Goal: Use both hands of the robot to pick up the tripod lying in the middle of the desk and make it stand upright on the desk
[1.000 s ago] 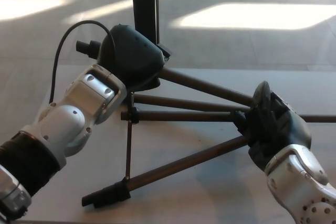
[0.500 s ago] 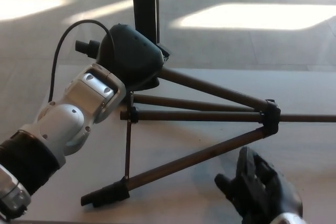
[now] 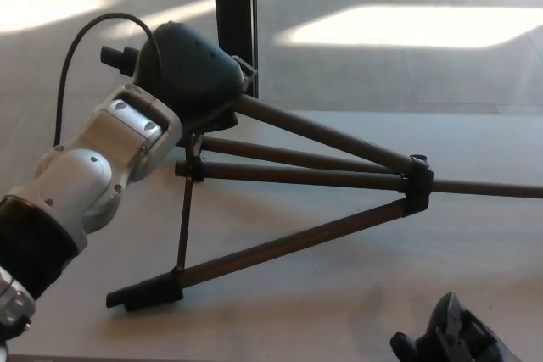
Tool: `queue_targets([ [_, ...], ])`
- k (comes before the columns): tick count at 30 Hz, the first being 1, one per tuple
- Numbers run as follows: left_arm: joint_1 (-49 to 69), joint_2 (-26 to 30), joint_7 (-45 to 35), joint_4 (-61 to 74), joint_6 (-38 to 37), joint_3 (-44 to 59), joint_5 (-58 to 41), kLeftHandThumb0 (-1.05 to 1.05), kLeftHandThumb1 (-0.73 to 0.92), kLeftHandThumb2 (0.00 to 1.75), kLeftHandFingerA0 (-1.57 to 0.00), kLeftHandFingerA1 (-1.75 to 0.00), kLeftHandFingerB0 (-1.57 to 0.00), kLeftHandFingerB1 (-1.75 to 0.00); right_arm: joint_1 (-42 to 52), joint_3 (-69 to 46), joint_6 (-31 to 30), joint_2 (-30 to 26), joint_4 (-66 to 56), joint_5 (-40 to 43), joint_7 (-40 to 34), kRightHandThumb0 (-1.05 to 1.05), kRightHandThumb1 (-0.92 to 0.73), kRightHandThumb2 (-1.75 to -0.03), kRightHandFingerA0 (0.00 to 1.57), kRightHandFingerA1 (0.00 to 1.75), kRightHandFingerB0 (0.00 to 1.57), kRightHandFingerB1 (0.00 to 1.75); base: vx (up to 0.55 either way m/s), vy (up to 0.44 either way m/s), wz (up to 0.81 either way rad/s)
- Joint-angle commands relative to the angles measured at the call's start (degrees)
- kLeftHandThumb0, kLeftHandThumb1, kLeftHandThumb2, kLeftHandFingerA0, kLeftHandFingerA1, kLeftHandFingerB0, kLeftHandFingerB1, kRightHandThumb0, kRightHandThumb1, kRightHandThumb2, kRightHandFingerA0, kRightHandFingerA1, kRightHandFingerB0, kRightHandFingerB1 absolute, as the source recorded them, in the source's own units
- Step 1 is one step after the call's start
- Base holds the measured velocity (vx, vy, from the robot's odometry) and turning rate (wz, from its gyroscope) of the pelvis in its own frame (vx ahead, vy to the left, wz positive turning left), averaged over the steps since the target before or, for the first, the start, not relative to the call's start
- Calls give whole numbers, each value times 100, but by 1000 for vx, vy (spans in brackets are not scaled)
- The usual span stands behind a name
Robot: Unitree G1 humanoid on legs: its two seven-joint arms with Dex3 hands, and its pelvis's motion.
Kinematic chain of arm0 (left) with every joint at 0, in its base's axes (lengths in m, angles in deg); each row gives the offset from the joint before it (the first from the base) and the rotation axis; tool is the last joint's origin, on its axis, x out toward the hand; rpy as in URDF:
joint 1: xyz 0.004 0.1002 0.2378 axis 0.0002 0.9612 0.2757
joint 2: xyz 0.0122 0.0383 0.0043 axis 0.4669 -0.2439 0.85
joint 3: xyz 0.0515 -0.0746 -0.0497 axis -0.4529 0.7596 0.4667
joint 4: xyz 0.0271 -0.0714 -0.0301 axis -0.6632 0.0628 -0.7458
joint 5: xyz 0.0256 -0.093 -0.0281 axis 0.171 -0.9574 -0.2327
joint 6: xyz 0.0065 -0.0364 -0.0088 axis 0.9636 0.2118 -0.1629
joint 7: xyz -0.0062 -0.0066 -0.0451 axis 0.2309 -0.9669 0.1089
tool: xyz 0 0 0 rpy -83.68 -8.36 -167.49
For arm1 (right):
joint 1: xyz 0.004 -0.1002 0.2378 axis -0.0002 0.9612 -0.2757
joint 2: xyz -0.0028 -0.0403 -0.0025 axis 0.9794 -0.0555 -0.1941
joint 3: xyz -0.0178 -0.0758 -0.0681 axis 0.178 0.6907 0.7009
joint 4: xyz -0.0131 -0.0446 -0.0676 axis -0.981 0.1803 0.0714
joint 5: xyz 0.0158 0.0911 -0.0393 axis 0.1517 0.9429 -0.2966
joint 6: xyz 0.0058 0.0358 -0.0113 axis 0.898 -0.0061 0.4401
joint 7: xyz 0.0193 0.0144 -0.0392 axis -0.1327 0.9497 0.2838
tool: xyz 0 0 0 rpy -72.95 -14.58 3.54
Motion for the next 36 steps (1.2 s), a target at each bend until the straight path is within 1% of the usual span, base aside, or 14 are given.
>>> queue_targets([
  [1,-321,129,-70,85,-257,269,-37,-29,53,78,-109,-159,-95,-110,-417,-530,832,1104,312,547,-57,-65,-78,-63,19,88,19,56,0,0,0],
  [4,-263,139,-16,127,-276,255,20,-30,62,71,-91,-171,-89,-113,-766,-630,1082,1190,562,477,-37,-64,-78,-63,18,82,21,61,0,0,0],
  [5,-196,160,-55,225,-237,207,110,-35,48,96,-118,-131,-89,-97,-906,-669,1192,1234,643,450,-45,-62,-78,-63,17,86,21,55,0,0,0],
  [8,-132,191,-223,364,-117,112,307,-35,45,93,-119,-132,-87,-95,-1188,-703,1176,1221,758,465,-189,-61,-79,-62,16,83,18,49,0,0,0],
  [10,-106,138,-308,382,-70,127,281,-32,61,65,-92,-167,-86,-91,-1240,-687,1213,1287,863,473,-231,-59,-78,-62,15,82,17,57,0,0,0],
  [11,-72,96,-320,399,-30,164,230,-35,49,97,-117,-131,-83,-92,-1235,-647,1197,1291,901,478,-203,-59,-78,-62,14,84,16,54,0,0,0],
  [25,262,-209,-494,724,55,246,16,-30,64,76,-89,-167,-83,-105,-889,48,1313,1430,1656,251,-30,-62,-76,-62,4,81,10,58,0,0,0],
  [27,219,-233,-475,695,60,236,64,-34,52,101,-115,-128,-85,-96,-915,7,1356,1427,1732,299,-34,-62,-77,-62,3,81,8,50,0,0,0],
  [28,156,-257,-556,704,115,209,140,-29,64,75,-89,-167,-82,-99,-905,-50,1422,1456,1804,298,-98,-62,-76,-61,2,88,10,52,0,0,0],
  [29,64,-282,-679,702,139,216,147,-30,61,71,-91,-165,-84,-94,-915,-103,1461,1448,1887,317,-117,-63,-75,-62,0,90,9,47,0,0,0],
  [30,2,-295,-724,683,136,215,154,-32,62,71,-90,-164,-83,-92,-922,-128,1479,1430,1935,332,-102,-37,-55,-108,7,59,0,52,0,0,0],
  [31,-146,-384,-650,577,120,270,92,-29,63,74,-92,-162,-83,-90,-916,-202,1575,1419,2017,374,-52,-62,-75,-62,0,68,7,41,0,0,0],
  [34,-238,-470,-651,525,137,295,81,-29,62,73,-94,-170,-83,-98,-859,-228,1682,1385,2074,473,66,-64,-52,-92,0,49,0,37,0,0,0],
  [36,-353,-558,-727,502,193,322,71,-30,66,79,-91,-165,-83,-100,-917,-254,1722,1331,2172,485,123,-64,-74,-65,0,46,5,24,0,0,0],
])
